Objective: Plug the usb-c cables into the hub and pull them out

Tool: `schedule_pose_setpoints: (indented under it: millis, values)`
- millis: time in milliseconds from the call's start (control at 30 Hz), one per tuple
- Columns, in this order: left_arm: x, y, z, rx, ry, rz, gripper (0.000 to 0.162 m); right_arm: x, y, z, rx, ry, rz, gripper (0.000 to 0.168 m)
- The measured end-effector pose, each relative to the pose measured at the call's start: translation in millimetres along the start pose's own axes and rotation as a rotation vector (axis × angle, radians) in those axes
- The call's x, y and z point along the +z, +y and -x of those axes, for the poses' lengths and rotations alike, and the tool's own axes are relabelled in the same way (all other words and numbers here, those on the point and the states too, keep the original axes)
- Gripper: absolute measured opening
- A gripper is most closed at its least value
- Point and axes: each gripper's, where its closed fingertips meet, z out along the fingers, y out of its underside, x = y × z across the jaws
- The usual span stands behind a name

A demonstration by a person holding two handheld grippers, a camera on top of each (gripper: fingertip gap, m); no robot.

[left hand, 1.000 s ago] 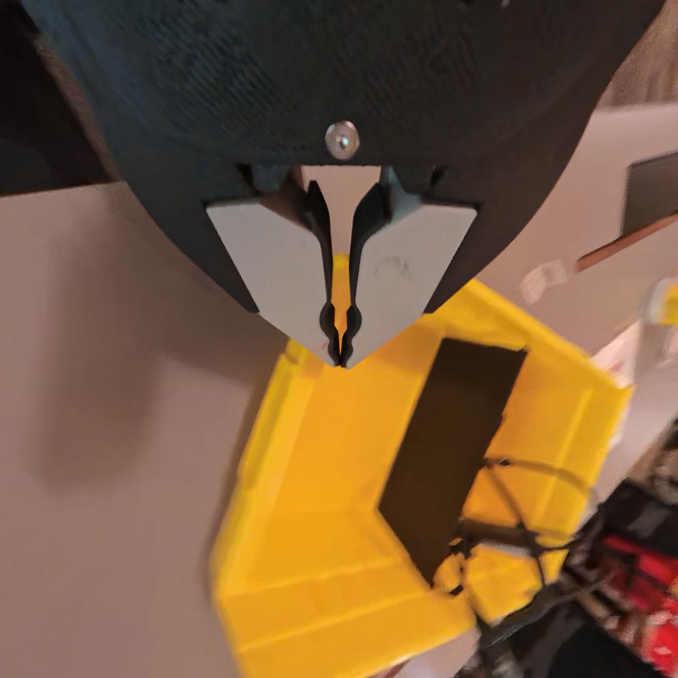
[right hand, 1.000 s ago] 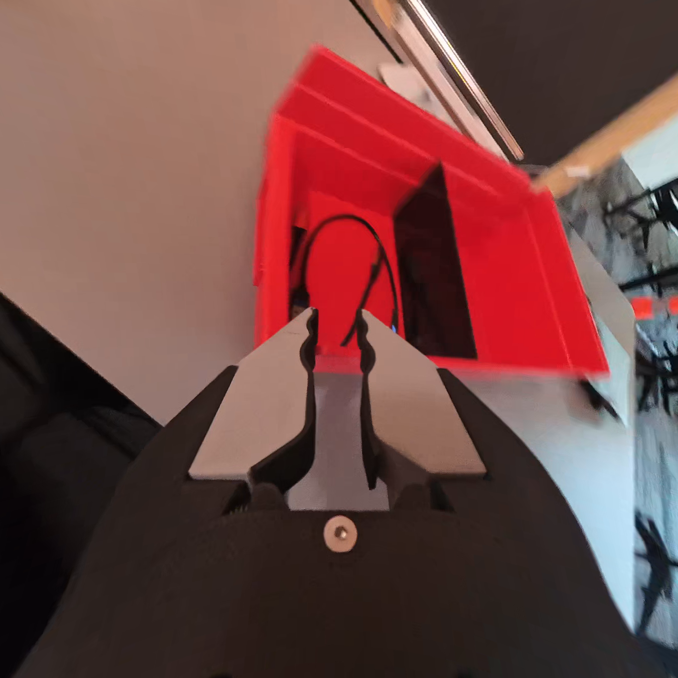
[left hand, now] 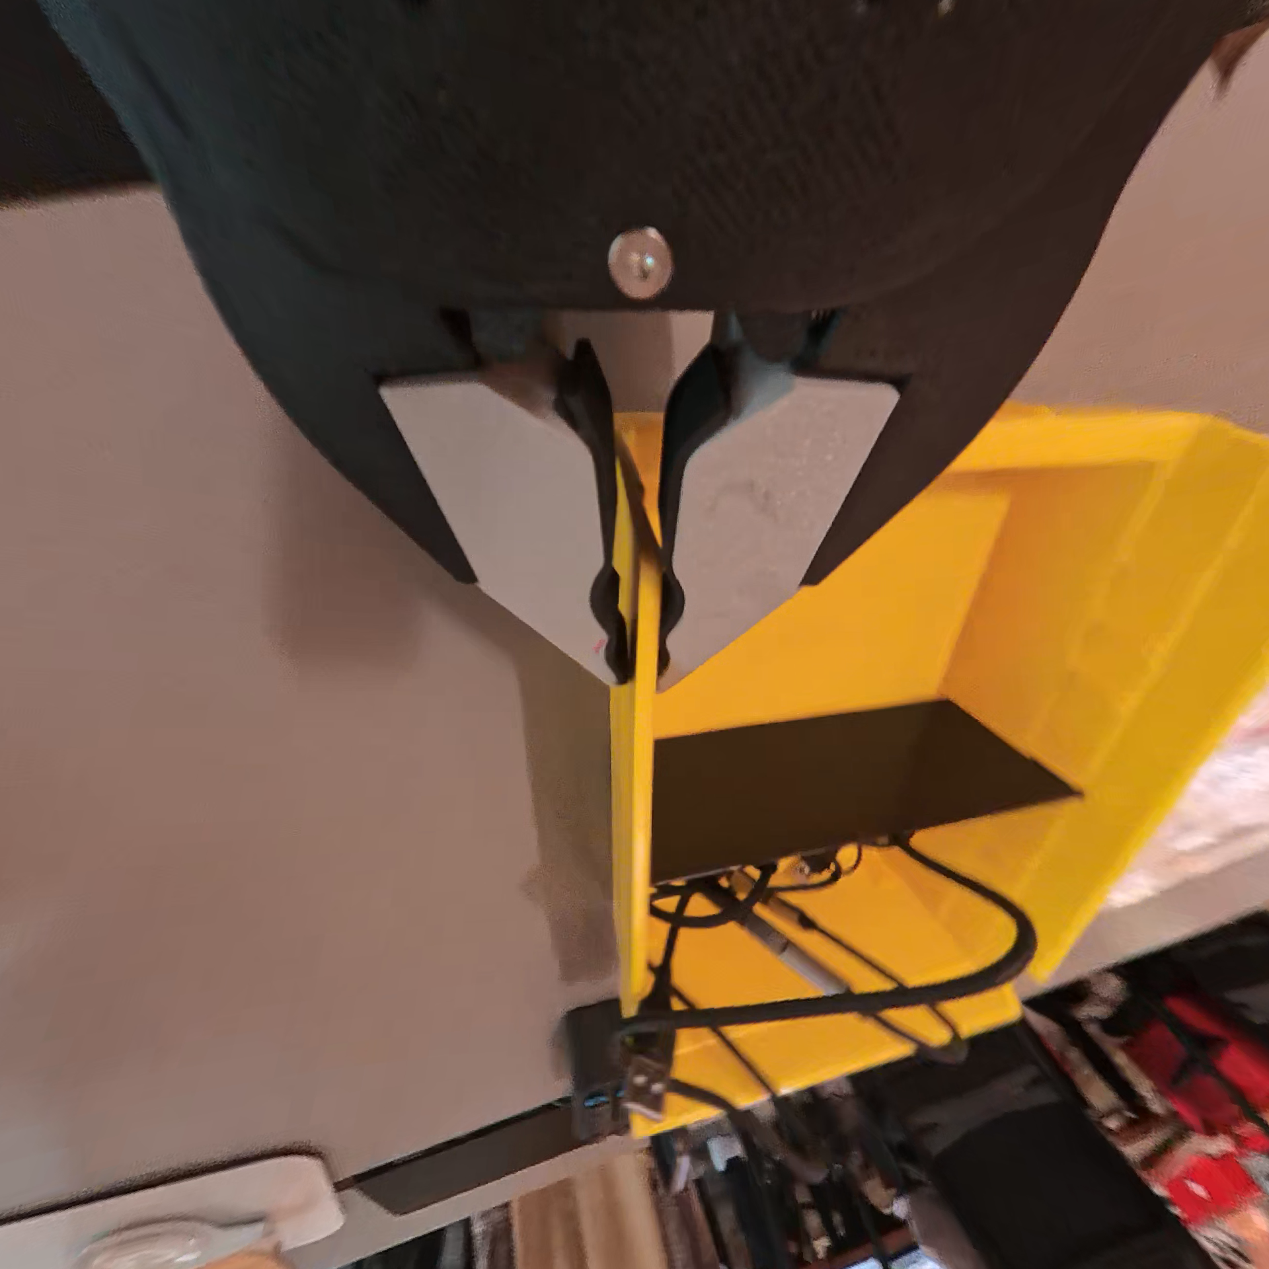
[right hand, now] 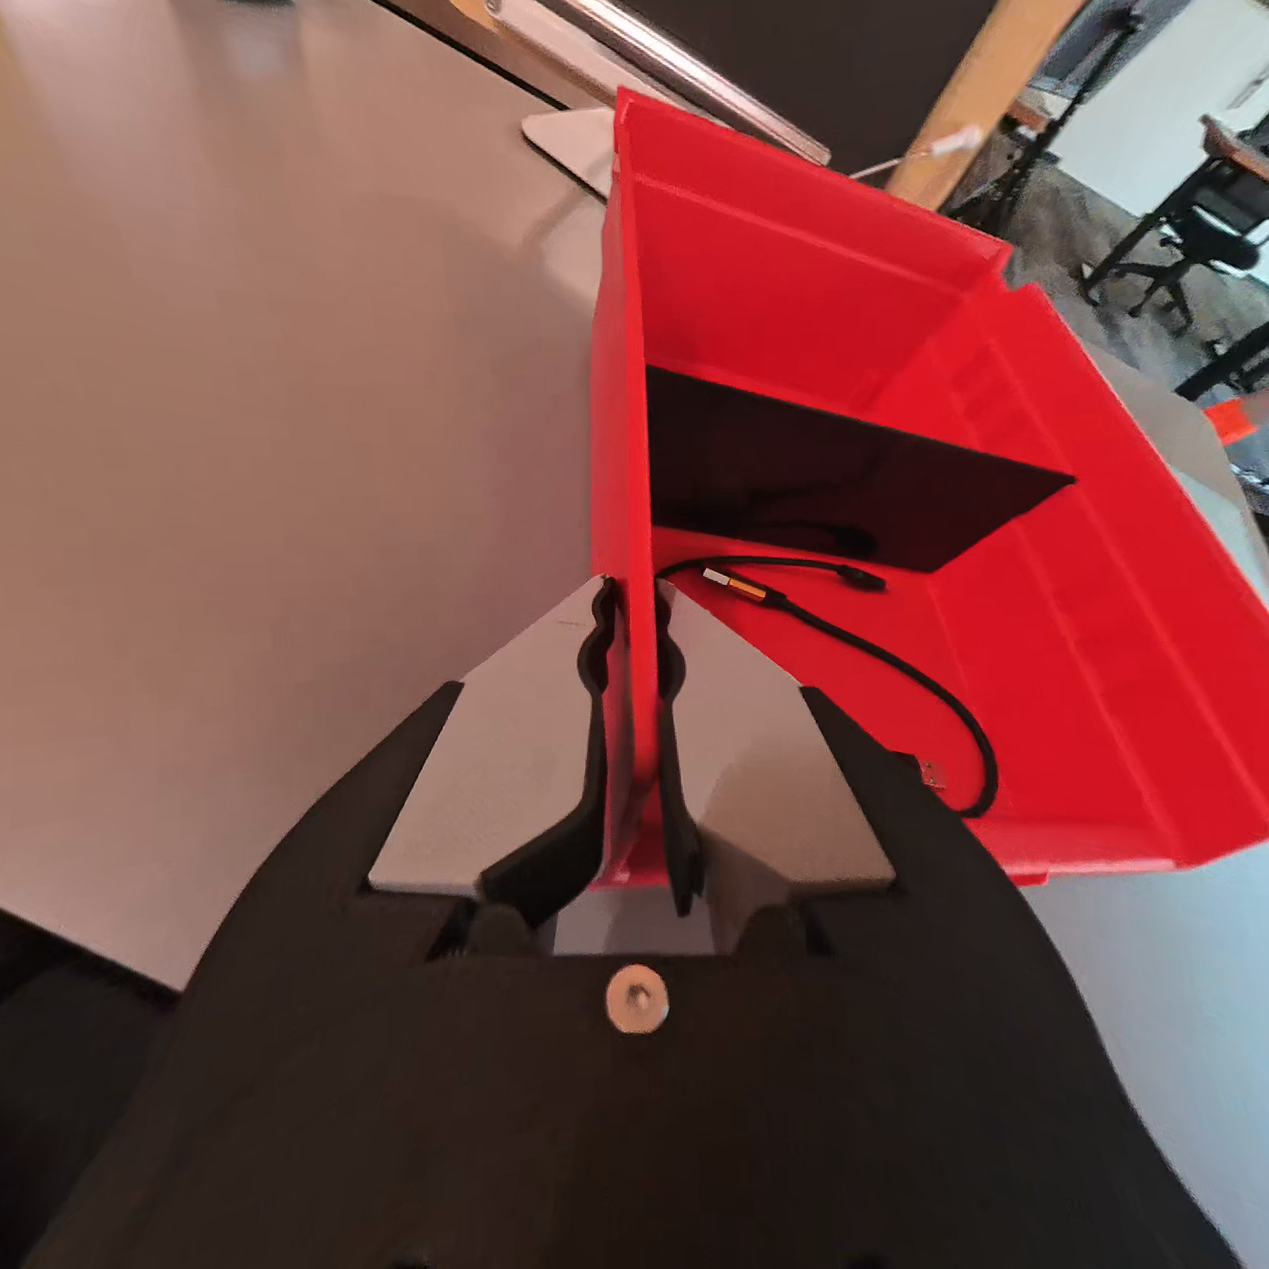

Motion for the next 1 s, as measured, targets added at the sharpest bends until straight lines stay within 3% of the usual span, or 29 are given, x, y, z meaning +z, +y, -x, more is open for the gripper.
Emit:
schedule_pose_setpoints:
  millis: [133, 300, 400, 467, 567, 667, 733, 800, 867, 1000]
  values:
    - [-5.9, -3.5, -21.9, -0.006, 0.062, -0.033, 0.004, -2.6, 4.3, -15.4, 0.002, 0.13, 0.023, 0.003]
    - [13.2, -22.3, -53.2, 0.055, 0.013, -0.065, 0.006, 18.7, -4.5, -29.7, -0.001, 0.241, 0.009, 0.005]
    - [16.1, -30.2, -87.6, 0.071, 0.104, -0.063, 0.037, 30.5, -3.4, -31.5, 0.015, 0.223, 0.057, 0.009]
    - [8.1, -34.3, -93.2, 0.092, 0.132, -0.067, 0.038, 21.6, -10.3, -24.4, 0.035, 0.179, 0.049, 0.031]
    - [-16.3, -43.6, -74.6, 0.062, 0.134, -0.094, 0.041, -19.5, -47.4, -21.4, 0.008, 0.22, -0.1, 0.032]
    - [-40.6, -48.1, -46.9, 0.035, 0.131, -0.094, 0.049, -53.0, -78.2, 27.9, -0.022, -0.019, -0.107, 0.019]
    - [-50.4, -54.4, -20.9, 0.047, 0.071, -0.099, 0.05, -60.3, -95.6, 69.6, -0.066, -0.203, -0.122, 0.031]
    - [-53.6, -67.1, 5.2, 0.047, 0.018, -0.114, 0.048, -48.7, -105.6, 109.2, -0.082, -0.381, -0.134, 0.043]
    - [-47.4, -86.0, 27.5, 0.003, 0.012, -0.131, 0.044, -12.8, -111.8, 128.9, -0.081, -0.442, -0.118, 0.041]
    - [-0.6, -107.3, 40.2, -0.171, 0.22, -0.005, 0.044, 78.4, -124.9, 158.3, -0.053, -0.514, -0.103, 0.048]
